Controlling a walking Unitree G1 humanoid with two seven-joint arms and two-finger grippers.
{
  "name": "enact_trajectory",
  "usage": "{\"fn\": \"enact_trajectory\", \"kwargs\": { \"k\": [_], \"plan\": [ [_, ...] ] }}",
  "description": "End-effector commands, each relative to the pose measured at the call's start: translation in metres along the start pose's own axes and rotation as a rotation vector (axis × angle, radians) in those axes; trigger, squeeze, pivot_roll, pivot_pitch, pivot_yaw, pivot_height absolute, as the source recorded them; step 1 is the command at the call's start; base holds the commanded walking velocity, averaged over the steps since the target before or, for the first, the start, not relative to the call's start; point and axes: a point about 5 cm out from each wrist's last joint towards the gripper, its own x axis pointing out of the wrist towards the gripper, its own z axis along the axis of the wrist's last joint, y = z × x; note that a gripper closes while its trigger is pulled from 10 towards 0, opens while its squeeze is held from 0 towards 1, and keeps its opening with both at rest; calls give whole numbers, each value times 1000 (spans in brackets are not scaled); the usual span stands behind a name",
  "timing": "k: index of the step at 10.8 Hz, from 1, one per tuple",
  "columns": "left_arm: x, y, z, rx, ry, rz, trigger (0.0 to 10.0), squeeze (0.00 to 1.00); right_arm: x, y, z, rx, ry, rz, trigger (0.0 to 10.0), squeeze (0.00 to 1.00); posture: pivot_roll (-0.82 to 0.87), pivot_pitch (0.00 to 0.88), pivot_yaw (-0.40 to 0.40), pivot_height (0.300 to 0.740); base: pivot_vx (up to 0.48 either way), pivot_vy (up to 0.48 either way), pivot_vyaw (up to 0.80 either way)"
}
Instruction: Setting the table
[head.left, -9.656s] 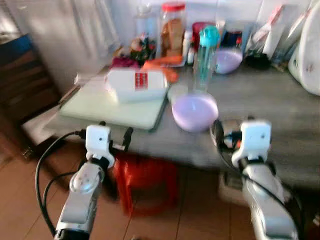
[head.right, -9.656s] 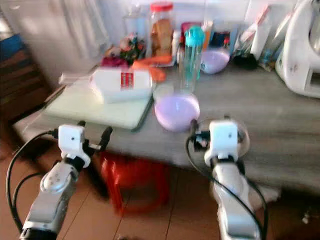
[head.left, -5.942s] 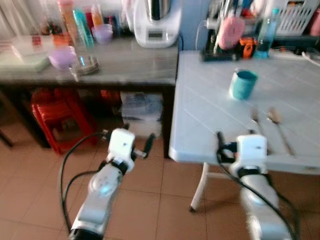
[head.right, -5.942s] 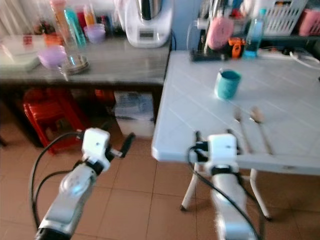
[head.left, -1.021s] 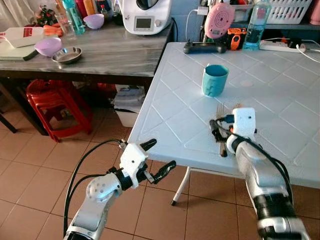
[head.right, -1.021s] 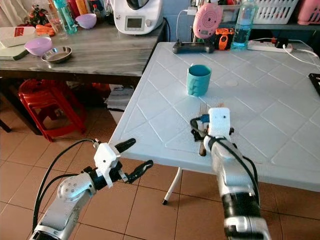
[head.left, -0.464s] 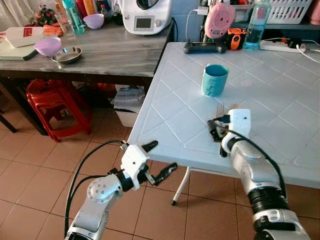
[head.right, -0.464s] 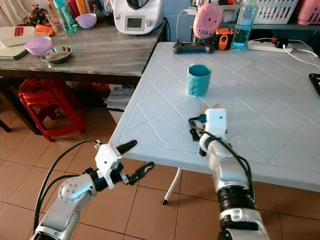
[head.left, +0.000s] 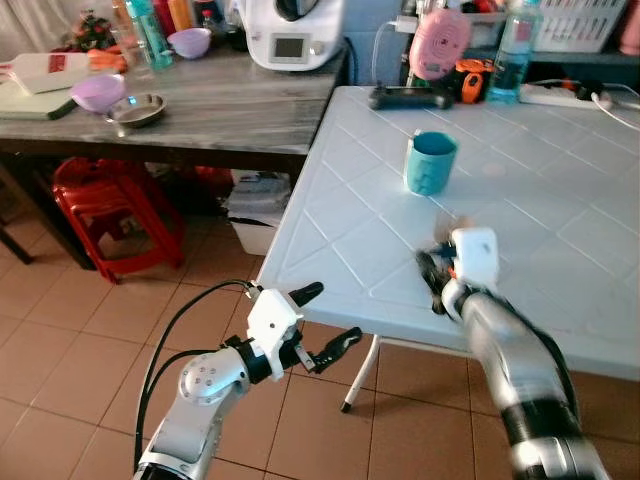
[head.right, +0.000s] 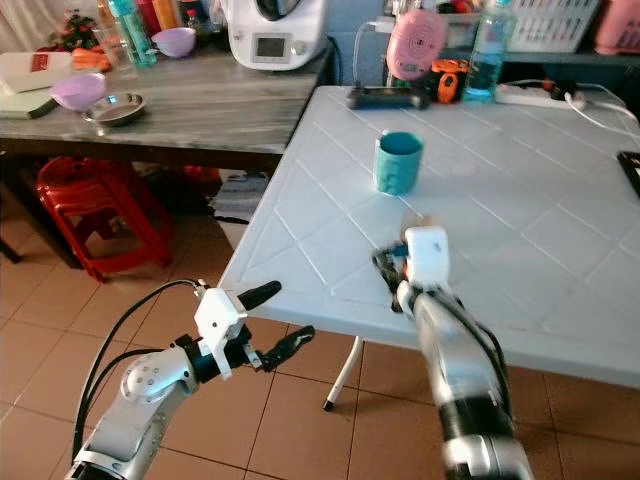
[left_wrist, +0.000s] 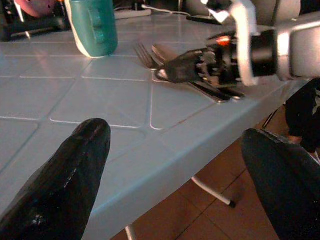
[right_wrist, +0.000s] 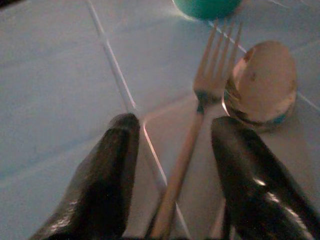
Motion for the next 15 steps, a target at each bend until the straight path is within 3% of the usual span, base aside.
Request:
{"fn": "enact_trajectory", "kwargs": {
  "k": [1,4,5,9,15],
  "plan": [
    [-2,0,-2,5,15,2,10000,0,-7,2,-33,27,154,7,2706,0,44,48,69,740,0,0,0],
    [-1,2,-3,5,21,-3,10000,0,-25,-10,-40,4,135,-76,3922,0,28,48,81,740,0,0,0],
    [0,2,-3,6,22,-6,10000,0,-27,-12,-36,-30,108,-100,10000,0,27,47,85,740,0,0,0],
    [-1,4,-3,10,24,1,10000,0,-30,-27,-31,-56,68,-203,10000,0,38,46,87,740,0,0,0],
    [-3,8,-1,25,28,2,10000,0,-35,-61,-23,-55,19,-337,10000,27,45,43,106,740,0,0,0]
  ]
}}
